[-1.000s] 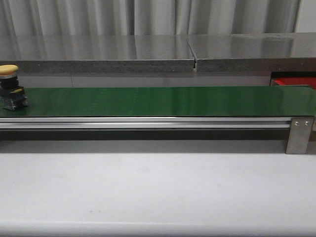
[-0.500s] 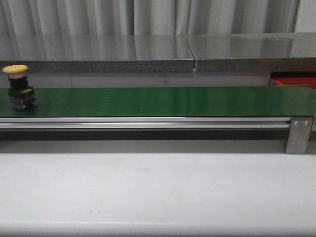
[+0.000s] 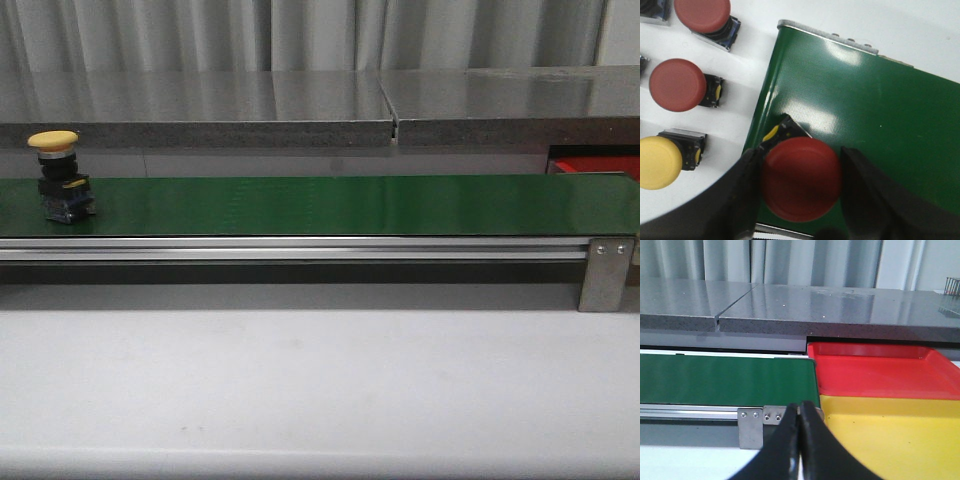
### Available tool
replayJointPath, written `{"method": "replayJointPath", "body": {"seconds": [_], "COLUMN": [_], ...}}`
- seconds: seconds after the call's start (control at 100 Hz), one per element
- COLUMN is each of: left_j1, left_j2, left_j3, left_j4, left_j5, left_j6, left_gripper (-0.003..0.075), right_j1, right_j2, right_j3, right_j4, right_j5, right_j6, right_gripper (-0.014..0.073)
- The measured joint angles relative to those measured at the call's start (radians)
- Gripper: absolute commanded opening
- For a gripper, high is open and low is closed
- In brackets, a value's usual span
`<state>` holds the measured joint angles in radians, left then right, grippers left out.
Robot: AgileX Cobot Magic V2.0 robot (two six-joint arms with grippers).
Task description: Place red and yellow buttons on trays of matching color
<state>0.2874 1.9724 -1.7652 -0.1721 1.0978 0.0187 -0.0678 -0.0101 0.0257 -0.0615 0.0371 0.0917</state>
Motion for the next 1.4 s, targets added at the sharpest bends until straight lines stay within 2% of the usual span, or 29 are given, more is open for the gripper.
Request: {"method": "replayJointPath", "body": {"seconds": [0.14,0.21,0.5,0.6,0.67,0.89,1.4], "left_j1": [0.0,0.0,-0.004,-0.016,-0.033,-0.129,-0.386], "left_j2": [0.011,0.013,0.011,-0.019,-0.054,-0.155,-0.306], "left_j3": [0.0,0.0,-0.004,-0.004,-0.004,-0.01,-0.01], "left_j4": [0.0,0.0,-0.004,-0.004,-0.004,-0.004,-0.017], "left_j5": [0.013,0.013,0.013,0.003,-0.007,0.014,0.082], "left_j6": [0.0,0.0,0.014,0.022,0.036,0.065,0.077], "left_gripper": [0.0452,0.0506,0.051,0.0452,0.0366,-0.0023,-0.002], "right_j1": [0.0,0.0,0.0,0.0,0.0,0.0,0.0], "right_j2": [0.0,0.0,0.0,0.0,0.0,0.0,0.0], "right_j3": [0.0,0.0,0.0,0.0,0.0,0.0,0.0], "right_j4": [0.0,0.0,0.0,0.0,0.0,0.0,0.0], "right_j5": [0.0,0.0,0.0,0.0,0.0,0.0,0.0], "right_j6": [0.0,0.0,0.0,0.0,0.0,0.0,0.0], "right_gripper": [-0.0117,-0.0117,-0.0117,-0.0117,-0.0117,-0.0117,-0.0117]}}
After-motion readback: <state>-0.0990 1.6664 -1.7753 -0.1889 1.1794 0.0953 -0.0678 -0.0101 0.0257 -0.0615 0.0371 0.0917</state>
